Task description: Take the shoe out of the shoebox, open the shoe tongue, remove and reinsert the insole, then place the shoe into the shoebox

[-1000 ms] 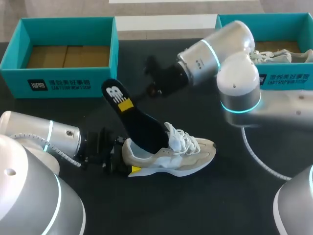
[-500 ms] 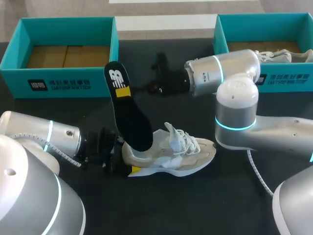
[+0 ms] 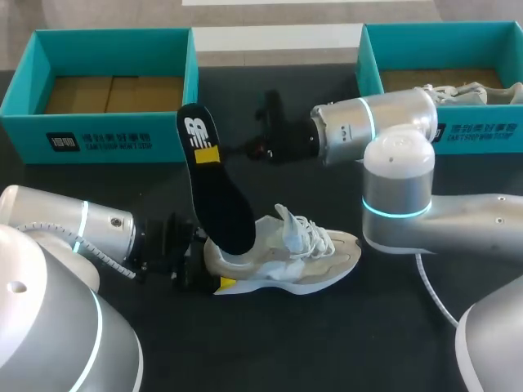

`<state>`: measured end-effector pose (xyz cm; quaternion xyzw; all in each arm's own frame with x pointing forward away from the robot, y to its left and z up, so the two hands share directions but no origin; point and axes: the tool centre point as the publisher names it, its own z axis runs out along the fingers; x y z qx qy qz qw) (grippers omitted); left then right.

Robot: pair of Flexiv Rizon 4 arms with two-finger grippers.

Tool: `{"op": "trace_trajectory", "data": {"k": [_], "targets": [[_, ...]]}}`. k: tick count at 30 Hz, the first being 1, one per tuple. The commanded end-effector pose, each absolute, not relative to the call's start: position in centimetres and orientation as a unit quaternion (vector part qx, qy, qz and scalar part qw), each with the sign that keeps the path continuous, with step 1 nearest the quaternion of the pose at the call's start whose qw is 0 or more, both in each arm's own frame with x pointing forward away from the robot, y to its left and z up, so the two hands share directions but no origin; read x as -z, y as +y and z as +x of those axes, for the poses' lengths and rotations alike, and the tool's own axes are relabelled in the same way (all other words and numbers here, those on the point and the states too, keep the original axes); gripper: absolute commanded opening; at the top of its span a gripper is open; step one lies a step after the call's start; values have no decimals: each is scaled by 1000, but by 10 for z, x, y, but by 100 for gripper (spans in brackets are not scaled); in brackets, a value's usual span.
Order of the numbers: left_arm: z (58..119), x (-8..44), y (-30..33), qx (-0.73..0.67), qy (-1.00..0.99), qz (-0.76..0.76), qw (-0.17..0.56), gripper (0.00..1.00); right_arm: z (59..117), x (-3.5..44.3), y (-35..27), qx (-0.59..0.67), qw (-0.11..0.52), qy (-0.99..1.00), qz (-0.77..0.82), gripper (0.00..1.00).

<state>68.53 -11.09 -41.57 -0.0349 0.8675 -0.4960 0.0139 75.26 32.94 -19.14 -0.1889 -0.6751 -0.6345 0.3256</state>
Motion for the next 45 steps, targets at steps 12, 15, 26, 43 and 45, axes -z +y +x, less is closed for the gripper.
{"op": "trace_trajectory", "data": {"k": [12,15,26,43,45], "targets": [[684,419,-113,494,868,-35,14,0,758,115,276,628,363,-626,-285,0],[684,419,-113,494,868,-35,14,0,756,99,269,618,369,-622,-306,0],[684,419,-113,494,868,-35,14,0,744,36,248,592,330,-649,-345,0],[684,419,-113,494,868,-35,14,0,744,20,243,580,306,-670,-348,0],[684,419,-113,494,868,-35,14,0,744,17,232,607,301,-640,-362,0]]}}
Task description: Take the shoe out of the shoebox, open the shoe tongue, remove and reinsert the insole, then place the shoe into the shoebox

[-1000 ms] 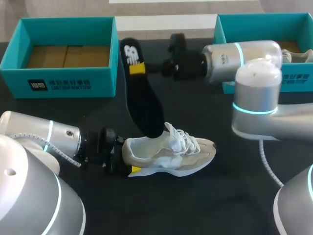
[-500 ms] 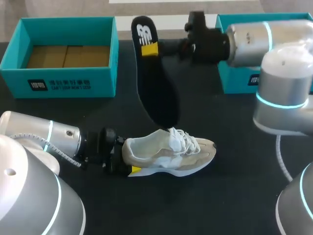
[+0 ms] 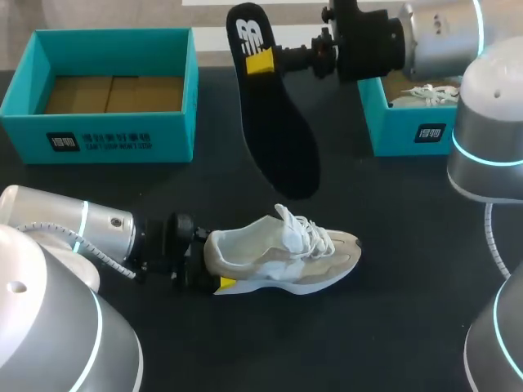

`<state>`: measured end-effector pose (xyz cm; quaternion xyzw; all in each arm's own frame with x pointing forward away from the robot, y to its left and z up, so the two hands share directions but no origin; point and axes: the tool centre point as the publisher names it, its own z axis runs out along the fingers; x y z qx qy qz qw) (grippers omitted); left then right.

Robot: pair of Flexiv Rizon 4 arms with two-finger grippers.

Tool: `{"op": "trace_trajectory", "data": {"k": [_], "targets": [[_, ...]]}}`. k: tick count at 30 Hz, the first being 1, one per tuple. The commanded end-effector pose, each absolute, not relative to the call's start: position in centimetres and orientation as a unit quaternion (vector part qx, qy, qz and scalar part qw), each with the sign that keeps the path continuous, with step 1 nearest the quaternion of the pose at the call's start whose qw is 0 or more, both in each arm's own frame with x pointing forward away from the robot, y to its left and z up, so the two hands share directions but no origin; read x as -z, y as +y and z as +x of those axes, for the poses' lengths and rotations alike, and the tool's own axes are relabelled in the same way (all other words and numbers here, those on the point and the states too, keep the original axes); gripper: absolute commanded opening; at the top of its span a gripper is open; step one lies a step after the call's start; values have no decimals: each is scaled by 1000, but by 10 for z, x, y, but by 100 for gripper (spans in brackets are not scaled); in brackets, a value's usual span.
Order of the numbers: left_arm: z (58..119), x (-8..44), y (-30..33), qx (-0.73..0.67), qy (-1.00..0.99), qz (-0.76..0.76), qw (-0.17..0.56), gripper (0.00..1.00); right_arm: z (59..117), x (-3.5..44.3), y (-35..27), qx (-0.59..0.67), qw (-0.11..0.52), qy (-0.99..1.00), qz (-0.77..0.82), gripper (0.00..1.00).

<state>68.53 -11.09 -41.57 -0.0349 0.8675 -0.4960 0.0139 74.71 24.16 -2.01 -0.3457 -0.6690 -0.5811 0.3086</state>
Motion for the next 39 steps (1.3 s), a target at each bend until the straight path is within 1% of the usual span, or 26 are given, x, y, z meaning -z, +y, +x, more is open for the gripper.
{"op": "trace_trajectory", "data": {"k": [1,10,13,22,26,33,39], "targets": [[684,419,-113,494,868,-35,14,0,744,15,226,609,296,-636,-371,0],[684,419,-113,494,868,-35,14,0,736,-4,179,594,274,-639,-404,0],[684,419,-113,494,868,-35,14,0,732,-9,173,601,279,-632,-403,0],[684,419,-113,494,868,-35,14,0,711,-17,186,608,310,-608,-405,0],[684,419,-113,494,868,-35,14,0,701,-23,197,613,306,-607,-404,0],[684,419,-113,494,868,-35,14,0,682,-31,211,635,271,-614,-382,0],[684,419,-113,494,868,-35,14,0,669,-35,218,634,273,-617,-377,0]]}}
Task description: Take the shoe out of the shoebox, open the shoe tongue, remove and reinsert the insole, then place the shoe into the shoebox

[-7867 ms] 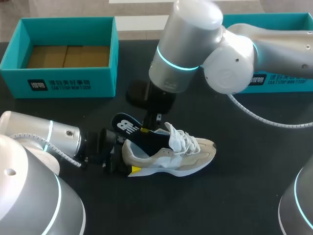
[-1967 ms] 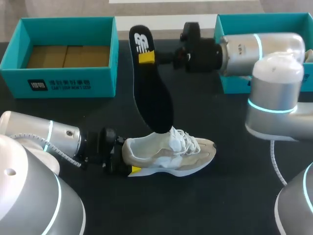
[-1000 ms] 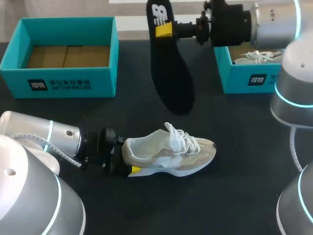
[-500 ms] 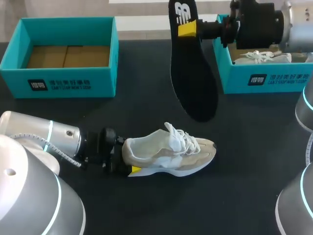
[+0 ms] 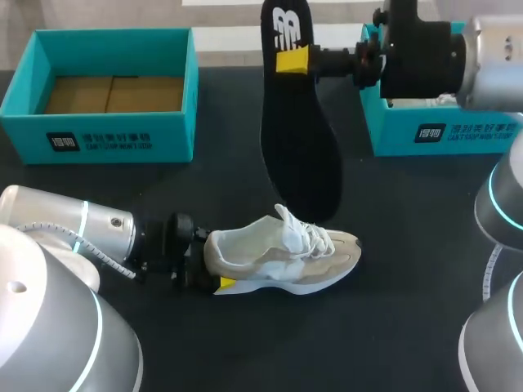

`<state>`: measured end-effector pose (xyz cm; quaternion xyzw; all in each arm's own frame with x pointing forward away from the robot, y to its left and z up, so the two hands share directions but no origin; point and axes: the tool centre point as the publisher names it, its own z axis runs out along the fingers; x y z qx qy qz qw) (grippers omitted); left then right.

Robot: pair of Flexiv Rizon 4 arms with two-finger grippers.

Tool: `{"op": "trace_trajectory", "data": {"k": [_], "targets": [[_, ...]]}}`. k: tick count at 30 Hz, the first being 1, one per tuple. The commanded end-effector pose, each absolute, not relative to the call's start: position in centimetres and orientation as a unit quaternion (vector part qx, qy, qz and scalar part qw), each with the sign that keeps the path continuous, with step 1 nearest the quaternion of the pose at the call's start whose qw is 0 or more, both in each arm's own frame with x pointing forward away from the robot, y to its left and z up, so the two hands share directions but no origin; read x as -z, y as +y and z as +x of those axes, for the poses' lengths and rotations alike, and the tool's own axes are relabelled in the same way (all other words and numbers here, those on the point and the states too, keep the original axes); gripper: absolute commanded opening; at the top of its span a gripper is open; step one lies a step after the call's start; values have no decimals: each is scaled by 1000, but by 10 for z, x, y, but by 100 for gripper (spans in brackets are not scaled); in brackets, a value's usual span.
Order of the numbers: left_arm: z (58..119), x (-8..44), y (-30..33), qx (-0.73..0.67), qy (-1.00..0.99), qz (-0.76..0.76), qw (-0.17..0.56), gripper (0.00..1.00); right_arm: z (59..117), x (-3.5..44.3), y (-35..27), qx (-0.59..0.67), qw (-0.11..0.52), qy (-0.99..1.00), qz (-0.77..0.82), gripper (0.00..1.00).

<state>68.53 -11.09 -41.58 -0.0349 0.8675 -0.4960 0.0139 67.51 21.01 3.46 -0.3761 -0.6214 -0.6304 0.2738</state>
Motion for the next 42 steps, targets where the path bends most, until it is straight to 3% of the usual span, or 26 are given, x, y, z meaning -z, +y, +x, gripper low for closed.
{"op": "trace_trajectory", "data": {"k": [1,16,42], "targets": [[684,419,-113,494,868,-35,14,0,667,-35,219,638,278,-614,-371,0],[684,419,-113,494,868,-35,14,0,634,-37,206,638,276,-621,-361,0],[684,419,-113,494,868,-35,14,0,633,-34,199,626,292,-632,-350,0]]}}
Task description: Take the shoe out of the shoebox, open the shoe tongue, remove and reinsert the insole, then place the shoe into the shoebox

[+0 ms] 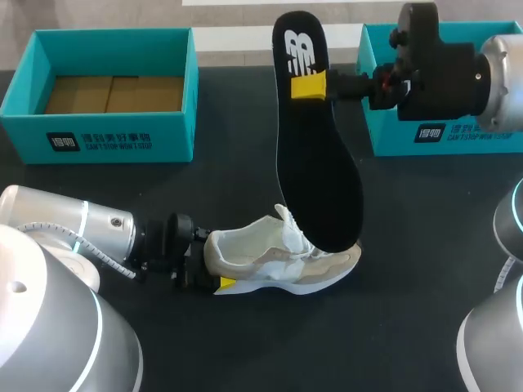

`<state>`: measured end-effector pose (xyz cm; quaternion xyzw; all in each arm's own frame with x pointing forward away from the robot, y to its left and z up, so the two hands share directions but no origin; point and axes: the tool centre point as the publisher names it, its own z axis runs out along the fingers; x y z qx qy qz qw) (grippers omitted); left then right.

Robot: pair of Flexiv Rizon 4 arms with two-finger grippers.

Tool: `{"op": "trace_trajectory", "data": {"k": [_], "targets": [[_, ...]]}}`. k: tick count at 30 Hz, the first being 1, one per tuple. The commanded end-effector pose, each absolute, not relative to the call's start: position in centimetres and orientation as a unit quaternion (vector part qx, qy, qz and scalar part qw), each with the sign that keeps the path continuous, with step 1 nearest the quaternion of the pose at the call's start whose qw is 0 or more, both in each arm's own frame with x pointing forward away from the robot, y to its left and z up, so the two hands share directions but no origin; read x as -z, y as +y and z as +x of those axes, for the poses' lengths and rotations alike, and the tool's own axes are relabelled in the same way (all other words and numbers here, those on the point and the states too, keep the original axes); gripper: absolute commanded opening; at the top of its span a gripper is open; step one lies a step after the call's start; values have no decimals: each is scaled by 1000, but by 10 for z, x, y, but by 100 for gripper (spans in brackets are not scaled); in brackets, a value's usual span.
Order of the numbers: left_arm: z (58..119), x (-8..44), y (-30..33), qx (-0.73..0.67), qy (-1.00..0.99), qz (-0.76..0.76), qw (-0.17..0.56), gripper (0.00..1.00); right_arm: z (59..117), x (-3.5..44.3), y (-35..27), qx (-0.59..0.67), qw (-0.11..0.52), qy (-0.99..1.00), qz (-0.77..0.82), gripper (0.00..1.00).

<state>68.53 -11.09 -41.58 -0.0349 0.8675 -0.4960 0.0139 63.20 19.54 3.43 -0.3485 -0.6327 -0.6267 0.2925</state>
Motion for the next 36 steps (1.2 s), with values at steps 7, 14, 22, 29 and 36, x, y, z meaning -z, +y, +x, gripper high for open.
{"op": "trace_trajectory", "data": {"k": [7,14,22,29,36], "targets": [[684,420,-112,496,868,-30,3,36,633,-34,199,626,292,-632,-350,0],[680,408,-112,481,876,-36,-17,100,633,-34,199,626,292,-632,-350,0],[675,388,-109,394,918,-46,-11,100,633,-34,199,626,292,-632,-350,0],[675,388,-109,394,918,-46,-11,100,633,-34,199,626,292,-632,-350,0],[674,386,-109,385,922,-44,-13,100,633,-34,199,626,292,-632,-350,0]]}}
